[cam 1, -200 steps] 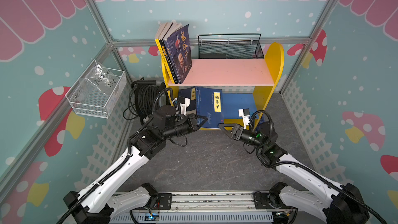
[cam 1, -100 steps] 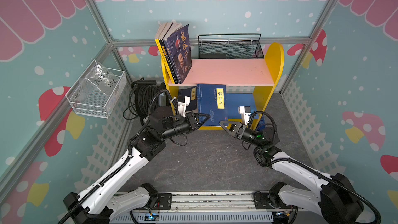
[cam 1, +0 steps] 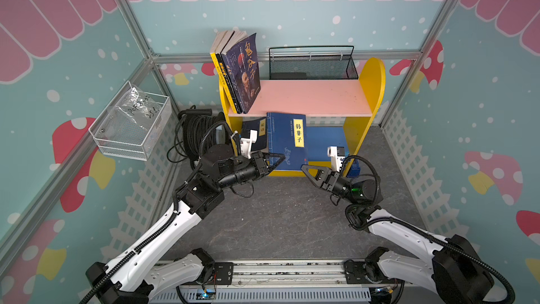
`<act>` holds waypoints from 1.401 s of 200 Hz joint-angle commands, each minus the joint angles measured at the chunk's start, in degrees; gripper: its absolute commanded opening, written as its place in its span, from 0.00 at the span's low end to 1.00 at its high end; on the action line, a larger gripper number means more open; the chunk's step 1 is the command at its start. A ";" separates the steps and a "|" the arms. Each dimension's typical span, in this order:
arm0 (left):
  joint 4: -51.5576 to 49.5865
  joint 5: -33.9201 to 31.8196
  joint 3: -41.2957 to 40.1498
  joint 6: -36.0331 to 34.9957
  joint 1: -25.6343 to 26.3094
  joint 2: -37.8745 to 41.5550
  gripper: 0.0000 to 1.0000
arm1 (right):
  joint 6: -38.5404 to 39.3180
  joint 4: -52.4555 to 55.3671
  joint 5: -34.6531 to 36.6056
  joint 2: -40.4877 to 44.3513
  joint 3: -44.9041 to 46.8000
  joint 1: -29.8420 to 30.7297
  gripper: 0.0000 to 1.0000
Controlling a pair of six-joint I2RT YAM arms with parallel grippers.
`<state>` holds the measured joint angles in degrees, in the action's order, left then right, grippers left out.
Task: Stacking books/files
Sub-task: Place the book on the bookshelf.
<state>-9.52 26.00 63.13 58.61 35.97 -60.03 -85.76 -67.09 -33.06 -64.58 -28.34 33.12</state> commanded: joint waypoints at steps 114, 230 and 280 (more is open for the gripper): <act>0.73 2.12 0.91 -0.61 -0.28 0.42 0.25 | -2.06 -0.50 2.79 -0.26 1.01 0.43 0.00; -27.80 -14.12 8.49 -12.35 -8.13 5.83 0.97 | 4.92 28.48 12.96 10.17 -1.21 0.43 0.00; -37.09 -22.85 14.10 -17.88 -10.82 7.06 0.99 | 11.73 29.58 12.43 3.46 -9.03 0.36 0.00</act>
<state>-38.92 9.58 75.55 44.82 26.06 -53.80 -78.28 -34.24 -21.15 -58.65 -32.03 33.43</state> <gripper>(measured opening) 0.990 0.092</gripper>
